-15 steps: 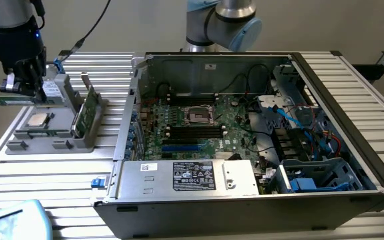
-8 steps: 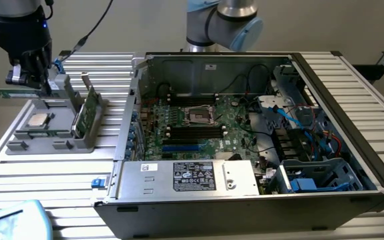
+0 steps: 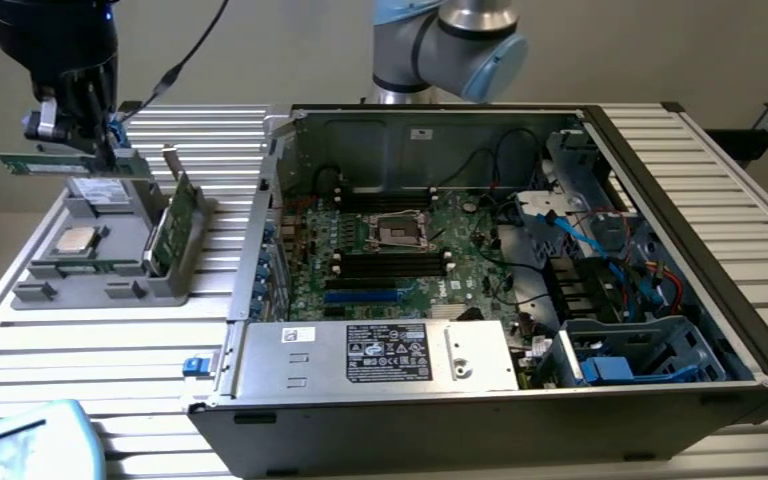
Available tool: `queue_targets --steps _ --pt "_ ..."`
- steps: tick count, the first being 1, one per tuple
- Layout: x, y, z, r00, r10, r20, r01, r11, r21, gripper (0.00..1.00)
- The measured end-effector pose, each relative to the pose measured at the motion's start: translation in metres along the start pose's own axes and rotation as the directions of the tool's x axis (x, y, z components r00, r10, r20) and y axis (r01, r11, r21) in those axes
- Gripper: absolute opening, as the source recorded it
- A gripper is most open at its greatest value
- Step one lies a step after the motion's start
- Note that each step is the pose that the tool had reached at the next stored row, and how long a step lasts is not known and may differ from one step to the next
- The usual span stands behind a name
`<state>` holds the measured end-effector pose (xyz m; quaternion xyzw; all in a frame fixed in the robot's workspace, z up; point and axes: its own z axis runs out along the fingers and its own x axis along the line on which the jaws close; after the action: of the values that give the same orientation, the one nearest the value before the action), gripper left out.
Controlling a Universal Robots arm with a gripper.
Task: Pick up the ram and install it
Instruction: 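Pick up the ram and move it above insertion slot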
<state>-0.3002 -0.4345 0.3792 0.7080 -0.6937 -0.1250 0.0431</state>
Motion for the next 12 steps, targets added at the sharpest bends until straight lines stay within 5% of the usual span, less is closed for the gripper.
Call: queue_targets --steps 12 --pt "-0.004 -0.0378 -0.0481 0.9999 -0.003 0.0153 0.003 1.0000 -0.0051 0.13"
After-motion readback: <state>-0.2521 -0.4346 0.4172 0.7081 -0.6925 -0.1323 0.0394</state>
